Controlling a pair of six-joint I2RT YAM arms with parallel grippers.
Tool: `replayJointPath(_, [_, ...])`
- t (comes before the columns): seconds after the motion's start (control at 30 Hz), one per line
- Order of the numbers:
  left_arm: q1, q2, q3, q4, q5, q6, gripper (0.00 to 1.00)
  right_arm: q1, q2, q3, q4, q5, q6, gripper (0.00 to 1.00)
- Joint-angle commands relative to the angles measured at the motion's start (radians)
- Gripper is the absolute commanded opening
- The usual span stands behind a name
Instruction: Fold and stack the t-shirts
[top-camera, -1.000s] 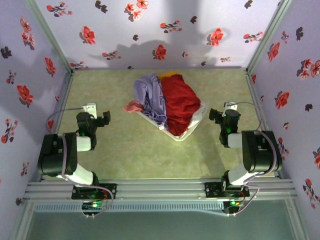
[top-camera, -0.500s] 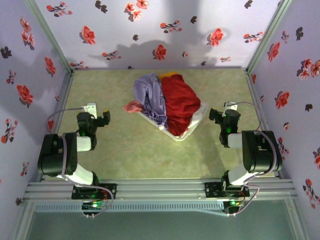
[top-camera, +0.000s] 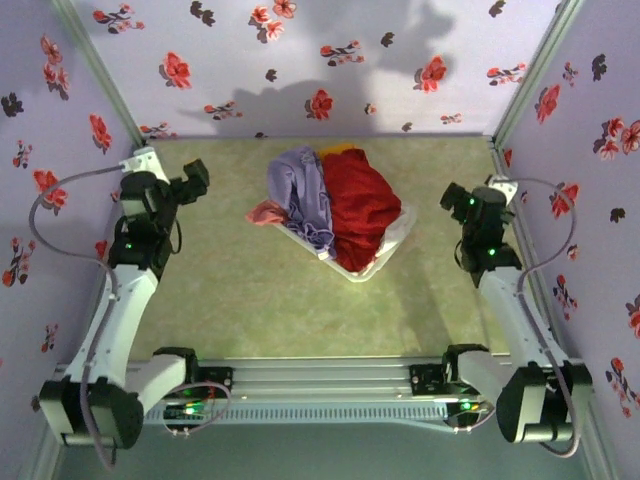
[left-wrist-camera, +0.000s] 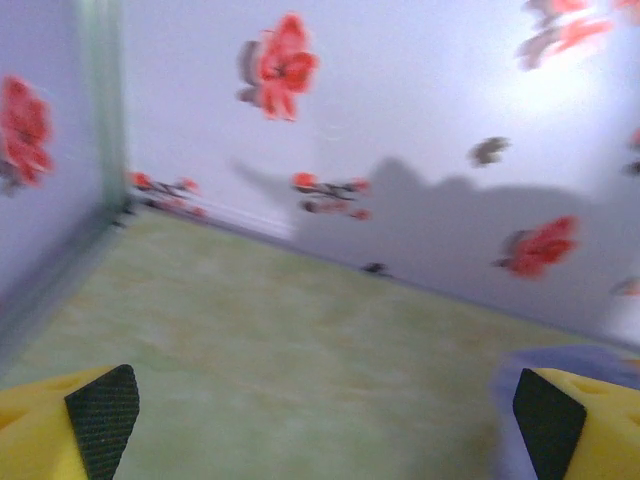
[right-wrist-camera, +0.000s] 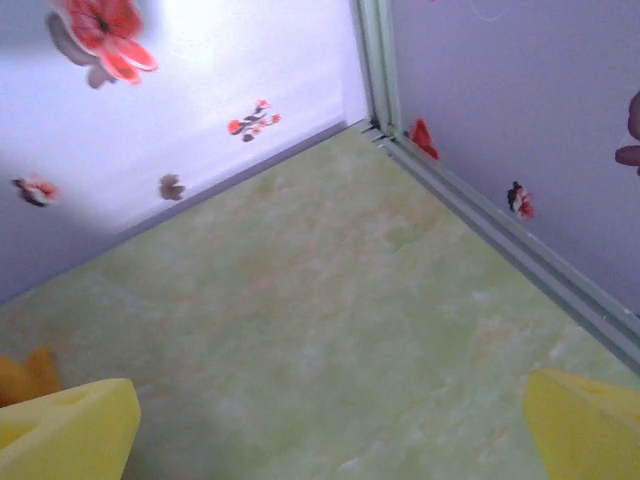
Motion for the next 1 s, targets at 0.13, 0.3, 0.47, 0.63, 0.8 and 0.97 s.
replayJointPath(0.13, [-0.184,-0.080,-0.117,-0.274,0.134,-0.336,0.99,0.220,0.024,0.272,-0.430,-0.325,0.027,0.99])
replayJointPath(0.3, [-0.330,-0.181,-0.272,-0.152,0.101,-0.438,0.99,0.400,0.100,0.411,-0.482,-0.406,0.026,0.99])
replayJointPath(0.47, [-0.480,-0.198,-0.358,-0.153,0.001,-0.483,0.99,0.503,0.308,0.508,-0.486,-0.537,0.095,0.99])
replayJointPath(0.63, [-0.534,-0.183,-0.423,-0.123,-0.031,-0.541,0.99,0.608,0.515,0.628,-0.463,-0.600,0.017,0.99])
replayJointPath(0.8, [-0.584,-0.125,-0.467,-0.050,-0.085,-0.584,0.99,0.638,0.739,0.781,-0.478,-0.590,0.009,0.99])
replayJointPath(0.97, [-0.623,-0.046,-0.418,-0.034,-0.158,-0.552,0.99,0.634,1.000,1.000,-0.640,-0.402,0.003,0.99])
